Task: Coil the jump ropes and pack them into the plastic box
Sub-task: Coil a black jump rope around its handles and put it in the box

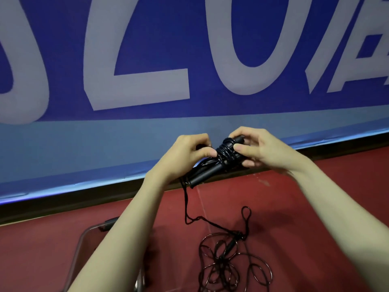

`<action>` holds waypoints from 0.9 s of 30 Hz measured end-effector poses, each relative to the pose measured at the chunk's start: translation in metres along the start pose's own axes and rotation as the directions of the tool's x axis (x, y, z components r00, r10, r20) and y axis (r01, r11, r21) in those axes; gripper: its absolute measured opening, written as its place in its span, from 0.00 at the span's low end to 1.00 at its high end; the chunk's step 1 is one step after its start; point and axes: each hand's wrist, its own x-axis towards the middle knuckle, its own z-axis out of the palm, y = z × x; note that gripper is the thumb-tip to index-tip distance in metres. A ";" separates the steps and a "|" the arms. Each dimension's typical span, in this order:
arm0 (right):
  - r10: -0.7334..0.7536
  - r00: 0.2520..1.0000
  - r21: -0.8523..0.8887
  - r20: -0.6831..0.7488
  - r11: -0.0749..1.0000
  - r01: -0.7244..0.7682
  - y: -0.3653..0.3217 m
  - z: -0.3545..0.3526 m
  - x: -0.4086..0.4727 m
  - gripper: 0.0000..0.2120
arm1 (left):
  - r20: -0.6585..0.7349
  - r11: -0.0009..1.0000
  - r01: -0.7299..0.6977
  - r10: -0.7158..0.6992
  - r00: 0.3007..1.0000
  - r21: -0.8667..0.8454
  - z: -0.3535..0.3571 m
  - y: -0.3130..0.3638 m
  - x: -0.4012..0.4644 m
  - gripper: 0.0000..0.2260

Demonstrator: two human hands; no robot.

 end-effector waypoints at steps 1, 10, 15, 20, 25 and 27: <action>0.007 1.000 0.052 0.009 0.999 -0.007 0.001 0.001 -0.001 0.05 | 0.026 0.997 0.009 -0.007 1.000 -0.077 0.001 -0.001 -0.002 0.09; -0.016 0.998 0.380 0.056 0.925 -0.006 0.007 0.009 0.000 0.14 | 0.042 0.899 0.110 -0.101 0.994 -0.423 0.010 -0.007 -0.002 0.18; -0.006 0.999 0.531 -0.048 0.847 0.031 0.008 0.017 0.005 0.12 | 0.088 0.623 0.226 -0.245 0.965 -0.749 0.020 -0.007 0.002 0.15; 0.110 0.942 0.622 -0.316 0.774 0.118 0.011 0.024 0.015 0.03 | 0.097 0.669 0.281 -0.299 0.949 -0.688 0.031 -0.002 0.010 0.13; 0.103 0.763 0.420 -0.638 0.877 0.232 0.015 0.011 0.018 0.04 | 0.146 0.856 0.341 -0.308 0.940 -0.388 0.046 -0.005 0.005 0.18; 0.064 0.714 0.269 -0.697 0.947 0.177 0.025 0.008 0.017 0.04 | 0.133 0.958 0.271 -0.258 0.957 -0.094 0.047 0.003 0.007 0.18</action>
